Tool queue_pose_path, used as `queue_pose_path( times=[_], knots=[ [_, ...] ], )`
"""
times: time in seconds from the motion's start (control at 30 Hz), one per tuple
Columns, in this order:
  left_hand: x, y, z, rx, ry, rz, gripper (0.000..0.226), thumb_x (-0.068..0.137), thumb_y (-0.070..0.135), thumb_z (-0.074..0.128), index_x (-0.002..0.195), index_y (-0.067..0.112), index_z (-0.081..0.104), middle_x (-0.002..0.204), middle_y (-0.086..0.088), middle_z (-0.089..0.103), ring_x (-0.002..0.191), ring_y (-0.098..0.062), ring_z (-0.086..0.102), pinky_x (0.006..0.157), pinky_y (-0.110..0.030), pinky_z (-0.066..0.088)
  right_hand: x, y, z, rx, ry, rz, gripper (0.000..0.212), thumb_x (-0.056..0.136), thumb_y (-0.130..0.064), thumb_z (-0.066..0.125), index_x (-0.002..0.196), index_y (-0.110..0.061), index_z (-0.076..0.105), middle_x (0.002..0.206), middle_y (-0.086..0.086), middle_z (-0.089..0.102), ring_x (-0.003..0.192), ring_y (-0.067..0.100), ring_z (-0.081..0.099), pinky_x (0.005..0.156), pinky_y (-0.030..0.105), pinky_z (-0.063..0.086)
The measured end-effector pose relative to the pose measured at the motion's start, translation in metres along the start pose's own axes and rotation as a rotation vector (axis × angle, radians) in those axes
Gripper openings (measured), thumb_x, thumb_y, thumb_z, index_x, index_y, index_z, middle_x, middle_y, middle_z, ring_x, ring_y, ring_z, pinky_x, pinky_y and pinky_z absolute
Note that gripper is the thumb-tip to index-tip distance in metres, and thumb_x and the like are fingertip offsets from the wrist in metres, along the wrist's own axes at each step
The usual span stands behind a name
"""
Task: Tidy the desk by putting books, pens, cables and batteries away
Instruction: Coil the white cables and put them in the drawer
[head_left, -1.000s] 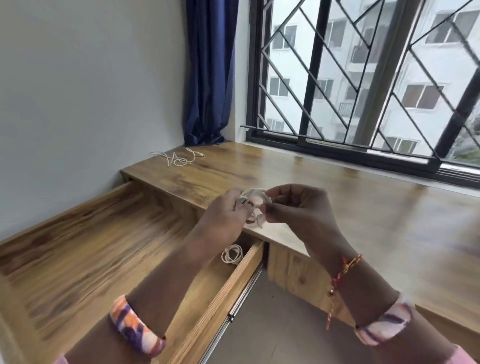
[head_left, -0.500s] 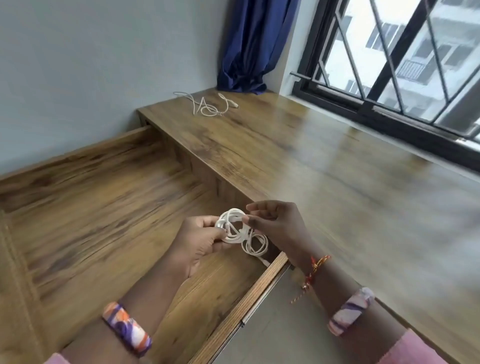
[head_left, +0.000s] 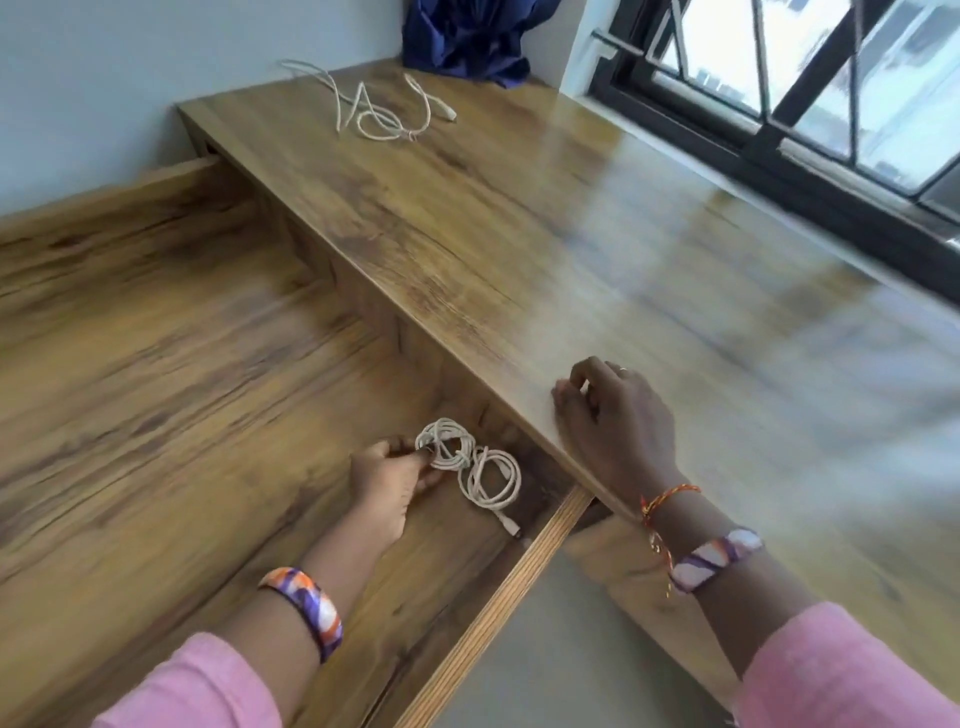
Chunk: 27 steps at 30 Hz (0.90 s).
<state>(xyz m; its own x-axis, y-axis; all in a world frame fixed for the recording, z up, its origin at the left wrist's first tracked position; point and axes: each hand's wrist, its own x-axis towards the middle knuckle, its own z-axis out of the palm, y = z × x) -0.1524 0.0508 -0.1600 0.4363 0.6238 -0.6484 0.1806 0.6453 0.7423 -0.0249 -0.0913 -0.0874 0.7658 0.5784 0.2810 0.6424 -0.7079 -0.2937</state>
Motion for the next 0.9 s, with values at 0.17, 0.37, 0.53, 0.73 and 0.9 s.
queue_pose_path(
  times=[0.17, 0.37, 0.53, 0.73, 0.9],
  knots=[
    [0.010, -0.008, 0.002, 0.263, -0.009, 0.077, 0.005, 0.083, 0.004, 0.065, 0.087, 0.005, 0.061, 0.068, -0.009, 0.062, 0.038, -0.010, 0.058, 0.039, -0.020, 0.051, 0.004, 0.002, 0.005, -0.032, -0.004, 0.006, 0.018, 0.088, -0.035, 0.054, 0.081, -0.019, 0.055, 0.072, -0.006, 0.051, 0.080, 0.025, 0.055, 0.054, 0.027, 0.029],
    [0.009, 0.003, 0.004, 0.304, -0.076, 0.080, 0.021, 0.082, 0.013, 0.068, 0.100, 0.008, 0.059, 0.077, -0.008, 0.062, 0.055, -0.016, 0.057, 0.043, -0.021, 0.050, 0.004, 0.003, 0.004, -0.030, -0.007, -0.006, 0.019, 0.088, -0.036, 0.054, 0.080, -0.019, 0.054, 0.073, -0.002, 0.057, 0.079, 0.025, 0.057, 0.053, 0.027, 0.030],
    [0.009, 0.044, -0.010, 0.426, 0.254, 0.604, 0.021, 0.084, 0.001, 0.059, 0.104, 0.008, 0.060, 0.098, -0.008, 0.064, 0.079, -0.019, 0.061, 0.077, -0.037, 0.054, 0.013, 0.002, 0.006, -0.046, -0.017, -0.055, 0.019, 0.088, -0.032, 0.055, 0.076, -0.017, 0.053, 0.075, 0.005, 0.064, 0.078, 0.030, 0.059, 0.053, 0.028, 0.028],
    [0.016, 0.143, 0.030, 0.708, 0.133, 1.263, 0.022, 0.081, 0.013, 0.055, 0.097, 0.007, 0.067, 0.088, -0.001, 0.066, 0.069, -0.005, 0.059, 0.064, -0.015, 0.049, 0.084, -0.010, 0.033, -0.070, -0.067, -0.199, 0.019, 0.079, -0.030, 0.056, 0.066, -0.018, 0.047, 0.052, 0.004, 0.057, 0.051, 0.029, 0.057, 0.043, 0.024, 0.023],
    [0.103, 0.196, 0.081, 1.107, 0.210, 1.102, 0.035, 0.084, 0.023, 0.061, 0.118, 0.018, 0.060, 0.133, -0.012, 0.048, 0.122, -0.030, 0.045, 0.099, -0.038, 0.042, 0.149, -0.013, 0.060, -0.060, -0.048, -0.297, 0.022, 0.076, -0.035, 0.053, 0.064, -0.018, 0.047, 0.049, 0.005, 0.057, 0.047, 0.025, 0.055, 0.041, 0.026, 0.020]
  ],
)
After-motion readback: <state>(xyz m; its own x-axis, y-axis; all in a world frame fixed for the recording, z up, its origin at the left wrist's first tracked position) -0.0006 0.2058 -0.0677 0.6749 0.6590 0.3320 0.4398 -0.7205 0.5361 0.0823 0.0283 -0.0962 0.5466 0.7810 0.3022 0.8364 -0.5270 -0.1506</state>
